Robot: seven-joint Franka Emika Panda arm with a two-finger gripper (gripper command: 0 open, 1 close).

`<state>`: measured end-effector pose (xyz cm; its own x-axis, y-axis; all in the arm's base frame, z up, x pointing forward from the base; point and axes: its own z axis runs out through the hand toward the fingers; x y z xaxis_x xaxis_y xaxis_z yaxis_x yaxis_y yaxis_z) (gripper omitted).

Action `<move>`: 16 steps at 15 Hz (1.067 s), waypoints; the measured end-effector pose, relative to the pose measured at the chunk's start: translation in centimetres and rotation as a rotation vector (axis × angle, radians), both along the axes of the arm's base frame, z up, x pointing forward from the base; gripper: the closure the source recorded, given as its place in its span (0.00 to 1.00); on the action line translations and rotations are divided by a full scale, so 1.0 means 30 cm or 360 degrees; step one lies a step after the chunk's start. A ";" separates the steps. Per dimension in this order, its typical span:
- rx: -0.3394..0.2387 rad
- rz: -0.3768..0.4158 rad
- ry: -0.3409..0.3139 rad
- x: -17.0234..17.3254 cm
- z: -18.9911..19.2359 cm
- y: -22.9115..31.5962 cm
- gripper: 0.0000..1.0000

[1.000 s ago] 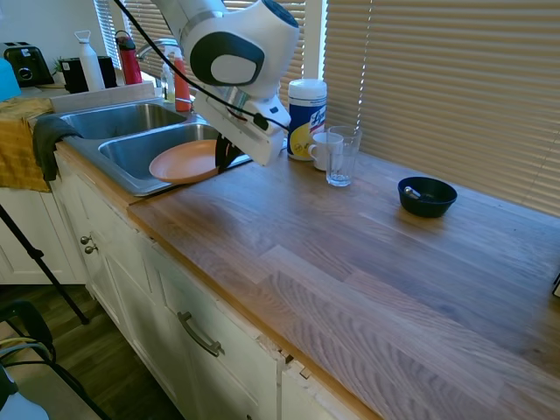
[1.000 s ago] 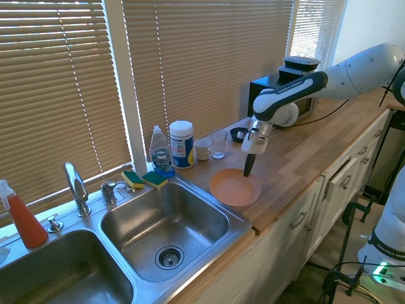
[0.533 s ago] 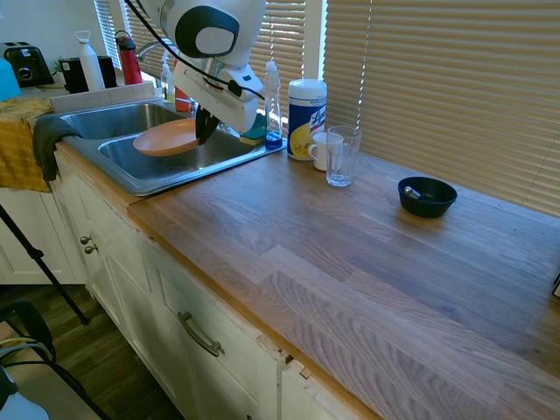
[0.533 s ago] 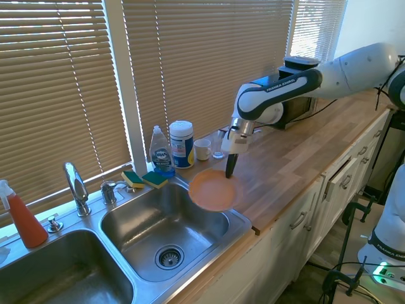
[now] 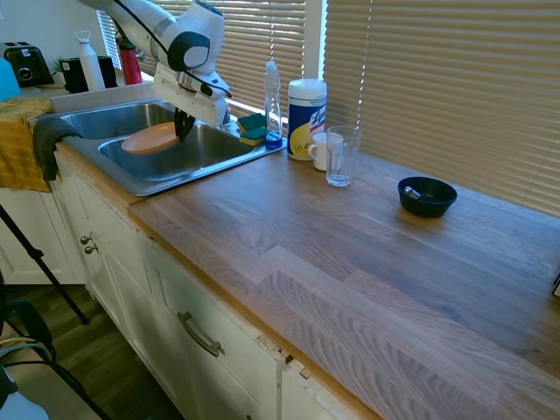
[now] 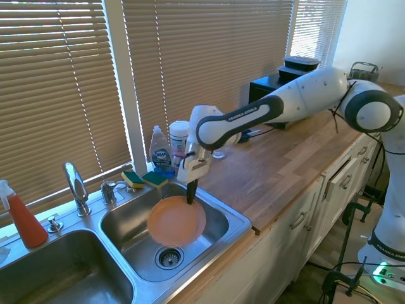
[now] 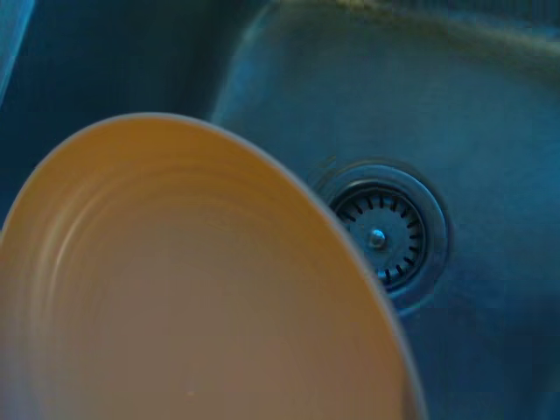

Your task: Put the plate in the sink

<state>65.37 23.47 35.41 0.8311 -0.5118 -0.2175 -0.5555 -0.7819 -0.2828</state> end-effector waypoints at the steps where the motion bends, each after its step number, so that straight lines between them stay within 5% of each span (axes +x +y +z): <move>1: -0.0030 0.0019 0.0005 0.025 -0.042 0.043 1.00; 7: -0.0237 0.0054 0.0175 0.125 -0.307 0.184 1.00; 8: -0.0253 0.0053 0.0208 0.138 -0.350 0.193 0.00; 16: -0.0247 0.0052 0.0244 0.196 -0.399 0.259 0.00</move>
